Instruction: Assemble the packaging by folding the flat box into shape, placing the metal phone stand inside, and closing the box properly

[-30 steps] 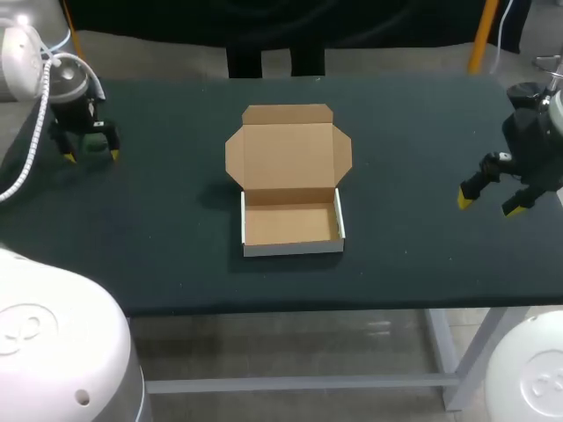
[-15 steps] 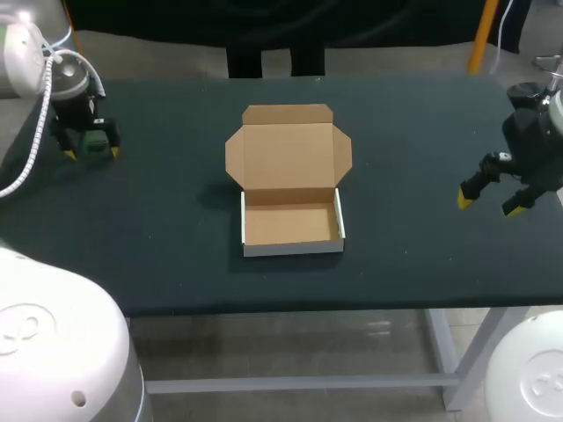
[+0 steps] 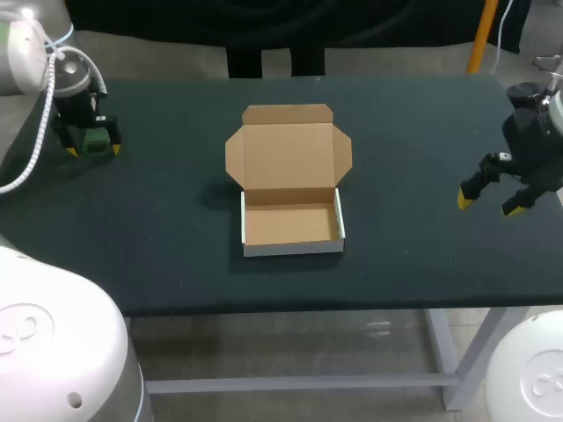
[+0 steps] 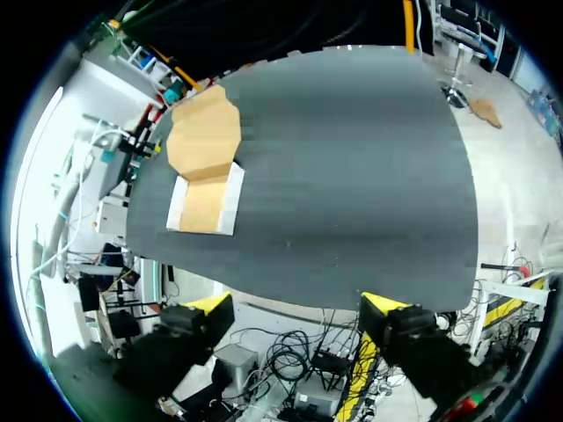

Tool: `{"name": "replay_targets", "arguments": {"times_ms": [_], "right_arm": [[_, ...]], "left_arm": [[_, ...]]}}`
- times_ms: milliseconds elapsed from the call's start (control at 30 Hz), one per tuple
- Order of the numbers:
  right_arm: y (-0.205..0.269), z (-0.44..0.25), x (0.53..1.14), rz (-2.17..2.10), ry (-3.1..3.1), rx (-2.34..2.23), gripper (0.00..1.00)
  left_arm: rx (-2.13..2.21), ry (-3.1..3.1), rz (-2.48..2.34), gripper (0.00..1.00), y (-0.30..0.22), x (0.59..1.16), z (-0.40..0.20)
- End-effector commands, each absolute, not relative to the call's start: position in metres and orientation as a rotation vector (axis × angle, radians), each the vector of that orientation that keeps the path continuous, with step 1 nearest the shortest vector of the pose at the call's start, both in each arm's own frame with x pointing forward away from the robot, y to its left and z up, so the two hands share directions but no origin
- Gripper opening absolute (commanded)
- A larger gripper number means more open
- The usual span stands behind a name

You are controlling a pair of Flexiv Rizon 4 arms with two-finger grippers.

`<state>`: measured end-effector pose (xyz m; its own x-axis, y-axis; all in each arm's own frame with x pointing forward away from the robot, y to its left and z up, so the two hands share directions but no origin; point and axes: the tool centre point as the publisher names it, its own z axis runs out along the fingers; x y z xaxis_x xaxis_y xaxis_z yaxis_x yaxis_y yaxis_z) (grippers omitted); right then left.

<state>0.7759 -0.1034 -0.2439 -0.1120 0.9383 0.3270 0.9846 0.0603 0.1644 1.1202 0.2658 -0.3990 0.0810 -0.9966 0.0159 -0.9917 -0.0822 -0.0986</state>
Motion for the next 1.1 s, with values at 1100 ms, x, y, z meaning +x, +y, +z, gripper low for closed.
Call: {"name": "replay_targets", "arguments": {"times_ms": [1100], "right_arm": [[-0.104, -0.242, 0.775, -0.519, -2.186, -1.999, 1.0]], "left_arm": [[-2.257, 2.087, -0.113, 1.0, 0.268, 1.152, -0.4]]}}
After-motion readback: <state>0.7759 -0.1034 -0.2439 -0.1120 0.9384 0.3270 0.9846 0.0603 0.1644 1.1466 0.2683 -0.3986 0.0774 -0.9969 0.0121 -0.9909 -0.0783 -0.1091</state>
